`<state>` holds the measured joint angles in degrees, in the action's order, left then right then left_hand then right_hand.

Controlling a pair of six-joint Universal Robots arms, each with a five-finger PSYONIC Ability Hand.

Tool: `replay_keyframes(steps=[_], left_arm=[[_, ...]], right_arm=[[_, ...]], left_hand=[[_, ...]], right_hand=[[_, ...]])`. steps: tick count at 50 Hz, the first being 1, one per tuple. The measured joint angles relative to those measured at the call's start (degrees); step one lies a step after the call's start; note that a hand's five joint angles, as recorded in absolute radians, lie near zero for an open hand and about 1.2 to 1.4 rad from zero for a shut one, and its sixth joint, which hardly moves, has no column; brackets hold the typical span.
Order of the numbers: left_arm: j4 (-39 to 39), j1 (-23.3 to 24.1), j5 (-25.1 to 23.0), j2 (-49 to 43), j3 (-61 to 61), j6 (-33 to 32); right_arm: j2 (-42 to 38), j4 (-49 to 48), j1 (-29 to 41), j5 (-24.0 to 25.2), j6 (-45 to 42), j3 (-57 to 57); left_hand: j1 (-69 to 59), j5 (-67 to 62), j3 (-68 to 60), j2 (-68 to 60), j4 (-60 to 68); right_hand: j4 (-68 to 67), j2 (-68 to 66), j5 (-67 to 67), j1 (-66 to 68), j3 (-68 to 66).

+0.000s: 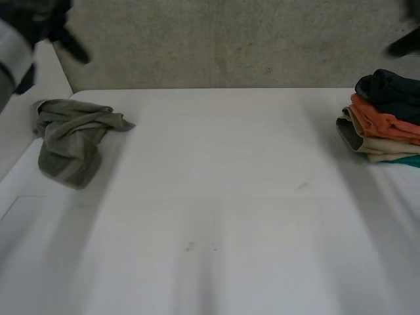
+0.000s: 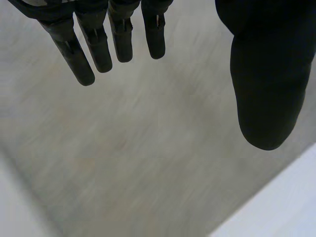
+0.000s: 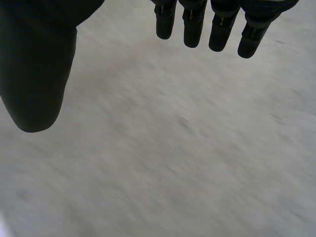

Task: Fold the laundry.

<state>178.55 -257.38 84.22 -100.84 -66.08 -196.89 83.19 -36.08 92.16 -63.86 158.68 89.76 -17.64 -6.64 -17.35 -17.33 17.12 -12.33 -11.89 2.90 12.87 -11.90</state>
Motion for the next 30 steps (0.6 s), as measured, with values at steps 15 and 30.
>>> replay_keyframes(steps=[15,30], left_arm=[[10.25,-15.53,-9.13,-34.13,8.0,-17.25],[18.47,-17.27,-13.09,-50.63,20.86,-16.46]], right_arm=[[-7.08,8.47,10.75,-2.34,-7.72,14.6],[-10.08,8.86,10.33,-4.13,-9.52,18.84]], left_hand=[[3.12,3.34,2.91,3.08,-3.22],[-49.81,-49.07,-50.72,-51.04,51.44]], right_hand=[[0.0,0.0,0.0,0.0,0.0],[0.0,0.0,0.0,0.0,0.0]])
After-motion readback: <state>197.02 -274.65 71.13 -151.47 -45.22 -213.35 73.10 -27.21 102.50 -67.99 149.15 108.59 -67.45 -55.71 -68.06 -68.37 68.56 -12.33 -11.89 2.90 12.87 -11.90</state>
